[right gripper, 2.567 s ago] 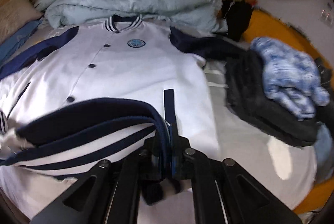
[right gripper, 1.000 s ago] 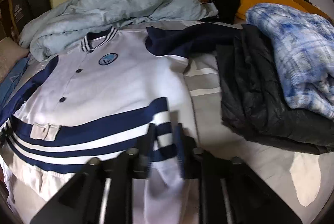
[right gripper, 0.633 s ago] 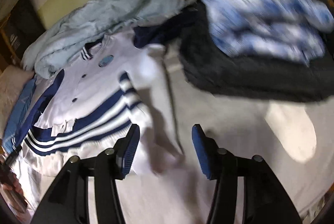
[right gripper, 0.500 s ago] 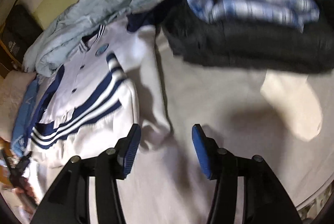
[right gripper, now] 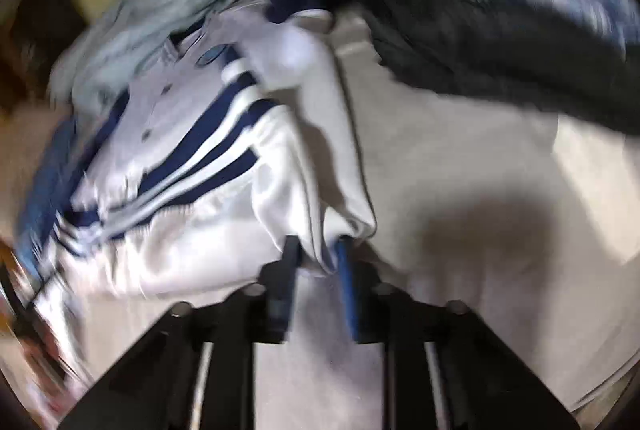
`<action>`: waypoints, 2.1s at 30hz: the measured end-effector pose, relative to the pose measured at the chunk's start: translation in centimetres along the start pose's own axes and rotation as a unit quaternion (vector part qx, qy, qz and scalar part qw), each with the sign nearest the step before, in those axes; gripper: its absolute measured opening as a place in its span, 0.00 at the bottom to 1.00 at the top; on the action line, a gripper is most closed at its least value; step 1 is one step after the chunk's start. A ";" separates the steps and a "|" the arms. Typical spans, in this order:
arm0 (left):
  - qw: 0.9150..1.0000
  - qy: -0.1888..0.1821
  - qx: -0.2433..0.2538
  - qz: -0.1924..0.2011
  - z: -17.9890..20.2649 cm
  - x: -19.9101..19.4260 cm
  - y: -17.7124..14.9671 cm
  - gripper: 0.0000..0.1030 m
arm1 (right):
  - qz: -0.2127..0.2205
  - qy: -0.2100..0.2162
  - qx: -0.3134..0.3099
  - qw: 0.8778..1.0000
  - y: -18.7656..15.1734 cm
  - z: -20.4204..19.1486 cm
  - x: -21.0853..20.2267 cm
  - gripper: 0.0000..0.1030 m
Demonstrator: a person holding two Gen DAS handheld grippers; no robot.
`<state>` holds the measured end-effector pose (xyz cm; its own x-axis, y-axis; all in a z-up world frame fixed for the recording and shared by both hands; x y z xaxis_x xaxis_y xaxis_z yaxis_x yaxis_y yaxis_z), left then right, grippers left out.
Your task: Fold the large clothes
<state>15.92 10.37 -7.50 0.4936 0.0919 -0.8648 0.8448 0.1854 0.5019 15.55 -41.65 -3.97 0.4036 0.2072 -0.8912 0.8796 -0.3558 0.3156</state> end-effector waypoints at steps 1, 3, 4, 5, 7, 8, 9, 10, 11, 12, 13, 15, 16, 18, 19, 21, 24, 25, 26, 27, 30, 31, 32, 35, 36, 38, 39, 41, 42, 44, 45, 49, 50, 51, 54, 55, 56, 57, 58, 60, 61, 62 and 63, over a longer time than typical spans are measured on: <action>1.000 0.008 0.006 -0.001 0.3 0.2 -0.1 0.79 | 0.008 0.007 0.002 1.000 0.1 0.2 -0.3 0.06; 1.000 0.026 0.014 0.006 0.6 0.1 -0.1 0.79 | 0.065 -0.009 -0.019 0.998 0.2 -0.3 -2.6 0.04; 0.999 0.029 0.015 0.008 0.6 0.1 -0.1 0.79 | 0.102 -0.022 -0.024 0.994 0.2 -0.5 -3.8 0.03; 0.999 0.030 0.013 0.008 0.5 0.0 0.0 0.79 | 0.139 -0.016 -0.031 0.990 0.4 -0.5 -5.4 0.03; 1.000 0.028 0.007 0.001 0.2 0.2 0.1 0.79 | 0.136 0.013 -0.026 0.990 0.9 0.1 -6.1 0.03; 1.000 0.026 0.005 0.001 0.1 0.3 0.1 0.79 | 0.108 -0.003 -0.008 0.994 1.4 1.1 -5.0 0.03; 1.000 0.025 0.004 0.004 0.1 0.2 0.1 0.79 | 0.088 -0.025 0.003 0.996 1.6 1.6 -3.9 0.03; 1.000 0.028 0.006 0.011 0.1 0.0 0.2 0.79 | 0.040 -0.065 0.017 0.997 1.6 2.3 -1.5 0.03; 0.999 0.031 0.008 0.020 0.1 -0.3 0.2 0.79 | 0.020 -0.077 0.019 0.997 1.4 2.4 -0.5 0.03; 0.999 0.034 0.010 0.032 0.2 -0.8 0.3 0.79 | 0.023 -0.090 0.012 0.996 1.3 2.1 -0.2 0.03; 0.998 0.033 0.013 0.048 0.3 -1.5 0.3 0.79 | 0.038 -0.104 -0.002 0.994 1.2 1.4 -0.7 0.04; 0.997 0.024 0.022 0.071 0.5 -2.7 0.3 0.79 | 0.077 -0.128 -0.037 0.988 1.0 -0.2 -2.2 0.05; 0.996 0.019 0.027 0.082 0.6 -3.2 0.2 0.79 | 0.093 -0.136 -0.047 0.985 0.8 -0.9 -2.9 0.05; 0.995 0.000 0.032 0.094 0.9 -4.0 0.2 0.79 | 0.113 -0.141 -0.053 0.982 0.4 -1.3 -3.6 0.11; 0.995 -0.017 0.034 0.096 1.0 -4.2 0.1 0.79 | 0.125 -0.149 -0.056 0.979 0.2 -1.4 -4.0 0.22; 0.993 -0.064 0.033 0.098 1.2 -4.7 0.1 0.82 | 0.152 -0.157 -0.065 0.974 0.1 -1.9 -4.8 0.55; 0.987 -0.110 0.056 0.099 2.2 -5.2 0.0 0.87 | 0.185 -0.135 -0.070 0.971 0.4 -2.5 -5.9 0.68; 0.986 -0.109 0.068 0.106 2.7 -5.5 -0.3 0.87 | 0.186 -0.123 -0.074 0.972 0.6 -2.8 -6.0 0.77; 0.985 -0.105 0.081 0.113 3.3 -5.8 -0.5 0.90 | 0.189 -0.105 -0.078 0.973 0.5 -3.1 -6.0 0.89; 0.984 -0.098 0.095 0.119 3.9 -6.0 -0.7 0.95 | 0.193 -0.098 -0.080 0.973 0.3 -3.4 -5.9 0.91; 0.982 -0.076 0.111 0.134 5.2 -6.3 -1.3 1.00 | 0.202 -0.091 -0.093 0.971 -0.4 -5.0 -5.7 1.00; 0.981 -0.073 0.112 0.141 5.5 -6.3 -1.5 1.00 | 0.204 -0.090 -0.099 0.970 -0.6 -5.3 -5.7 1.00; 0.980 -0.074 0.118 0.146 5.7 -6.3 -1.6 1.00 | 0.207 -0.089 -0.105 0.968 -0.9 -5.7 -5.6 1.00; 0.976 -0.059 0.147 0.147 6.6 -6.1 -2.0 1.00 | 0.219 -0.098 -0.127 0.963 -1.6 -6.7 -5.5 1.00; 0.975 -0.059 0.156 0.146 6.9 -5.9 -2.3 1.00 | 0.216 -0.102 -0.134 0.962 -1.7 -7.0 -5.2 1.00; 0.974 -0.070 0.173 0.130 7.5 -5.5 -2.6 1.00 | 0.204 -0.102 -0.145 0.963 -1.9 -7.3 -4.8 1.00; 0.973 -0.075 0.185 0.115 8.0 -5.2 -2.9 1.00 | 0.193 -0.100 -0.155 0.964 -2.1 -7.6 -4.3 1.00; 0.974 -0.041 0.210 0.076 9.4 -4.0 -3.5 1.00 | 0.156 -0.090 -0.193 0.964 -2.5 -8.5 -3.2 1.00; 0.971 -0.033 0.227 0.065 10.1 -3.5 -3.9 1.00 | 0.132 -0.085 -0.216 0.964 -2.7 -9.0 -2.5 1.00; 0.965 -0.040 0.255 0.041 11.2 -2.5 -4.7 1.00 | 0.054 -0.085 -0.278 0.955 -3.6 -10.3 -0.1 1.00; 0.962 -0.039 0.269 0.028 11.8 -1.9 -5.1 1.00 | 0.036 -0.107 -0.306 0.945 -4.5 -11.0 1.1 1.00; 0.966 -0.016 0.253 0.048 12.5 -1.0 -5.3 0.95 | 0.074 -0.190 -0.362 0.910 -6.3 -13.5 2.9 1.00; 0.971 -0.030 0.233 0.046 12.3 -0.7 -5.0 0.81 | 0.080 -0.188 -0.350 0.914 -6.3 -13.8 3.0 1.00; 0.974 -0.044 0.219 0.034 12.1 -0.2 -4.9 0.65 | 0.079 -0.181 -0.342 0.919 -6.1 -13.8 3.0 1.00; 0.975 -0.043 0.214 0.035 11.7 -0.4 -4.6 0.29 | 0.068 -0.166 -0.318 0.931 -5.4 -13.7 3.3 0.89; 0.975 -0.036 0.215 0.040 11.6 -0.9 -4.5 0.27 | 0.066 -0.174 -0.321 0.929 -5.2 -13.5 3.5 0.73; 0.976 -0.039 0.208 0.040 11.2 -1.3 -4.3 0.24 | 0.066 -0.179 -0.322 0.927 -5.2 -13.5 3.6 0.65; 0.979 -0.045 0.196 0.033 10.6 -1.7 -4.0 0.22 | 0.063 -0.175 -0.325 0.927 -5.0 -13.3 3.6 0.52; 0.981 -0.047 0.188 0.024 10.1 -1.6 -3.8 0.22 | 0.057 -0.170 -0.327 0.928 -4.9 -13.3 3.6 0.33; 0.985 -0.050 0.163 0.000 8.8 -0.9 -3.6 0.19 | 0.056 -0.186 -0.321 0.927 -4.8 -12.6 3.5 0.28; 0.988 -0.021 0.153 -0.004 8.2 -0.5 -3.7 0.18 | 0.049 -0.177 -0.316 0.931 -4.6 -12.3 3.4 0.27; 0.988 -0.018 0.156 -0.003 7.9 -0.4 -3.9 0.20 | 0.046 -0.172 -0.311 0.934 -4.5 -12.1 3.4 0.27; 0.986 -0.029 0.161 -0.001 7.8 -0.6 -4.0 0.21 | 0.044 -0.161 -0.302 0.939 -4.2 -11.9 3.2 0.27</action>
<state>13.84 1.96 -8.90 0.4942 0.0331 -0.8687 0.8633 -0.1365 0.4860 16.14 -28.68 -4.25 0.4705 -0.1205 -0.8741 0.8678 0.2423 0.4338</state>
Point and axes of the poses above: each gripper's, at about its wrist camera, not at the fingertips, and x roughly the way its jaws point, z to its right, y to its top, the point moved 1 cm from there along x, roughly the way its jaws point, and after that the axes turned 7 degrees about -z, right-handed, at the moved point
